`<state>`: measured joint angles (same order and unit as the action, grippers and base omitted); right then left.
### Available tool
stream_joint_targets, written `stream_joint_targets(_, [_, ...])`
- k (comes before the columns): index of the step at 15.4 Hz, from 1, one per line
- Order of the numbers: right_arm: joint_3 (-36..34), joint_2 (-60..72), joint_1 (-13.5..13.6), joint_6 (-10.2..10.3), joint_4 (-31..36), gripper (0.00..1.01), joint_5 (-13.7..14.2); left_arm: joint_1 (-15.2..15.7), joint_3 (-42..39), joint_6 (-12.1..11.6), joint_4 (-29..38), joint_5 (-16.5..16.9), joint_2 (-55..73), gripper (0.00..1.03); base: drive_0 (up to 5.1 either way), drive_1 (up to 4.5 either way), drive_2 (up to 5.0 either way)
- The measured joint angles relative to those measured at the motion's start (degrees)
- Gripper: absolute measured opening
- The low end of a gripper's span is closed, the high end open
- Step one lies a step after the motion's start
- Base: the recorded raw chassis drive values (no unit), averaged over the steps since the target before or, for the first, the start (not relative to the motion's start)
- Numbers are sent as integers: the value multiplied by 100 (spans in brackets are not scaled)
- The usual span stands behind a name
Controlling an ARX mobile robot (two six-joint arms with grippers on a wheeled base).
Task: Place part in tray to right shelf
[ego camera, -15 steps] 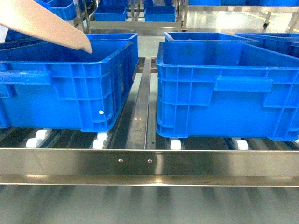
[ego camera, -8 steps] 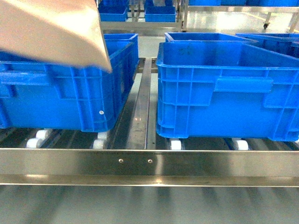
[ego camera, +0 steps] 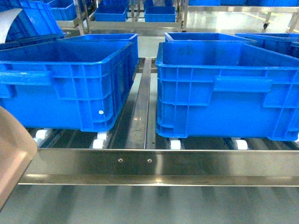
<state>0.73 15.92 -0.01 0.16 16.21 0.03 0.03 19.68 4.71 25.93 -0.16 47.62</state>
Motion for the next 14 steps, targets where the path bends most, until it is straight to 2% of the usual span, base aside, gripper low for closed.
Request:
stream_joint_targets(2, [0, -162, 0, 0, -192, 18, 0, 0, -339, -238, 131, 11, -334, 13, 0, 0, 0])
stream_joint_targets(3, [0, -295, 0, 0, -306, 5, 0, 0, -553, -330, 175, 9, -557, 13, 0, 0, 0])
stream_joint_targets(4, [0, -400, 0, -4, -417, 2, -2, 0, -752, -365, 170, 11, -719, 13, 0, 0, 0])
stream_joint_targets(7, [0, -621, 0, -2, -638, 2, -2, 0, -1132, -367, 85, 11, -1137, 13, 0, 0, 0])
stream_joint_targets(8, [4, -1014, 0, -4, -1290, 2, 0, 0, -1200, -367, 52, 13, -1270, 13, 0, 0, 0])
stream_joint_targets(9, [4, -1543, 0, -2, -1644, 2, -4, 0, -1303, -369, -28, 2, -1453, 13, 0, 0, 0])
stream_joint_targets(14, [4, -1565, 0, -2, -1646, 2, -4, 0, -1690, -369, -549, 13, -2361, 13, 0, 0, 0])
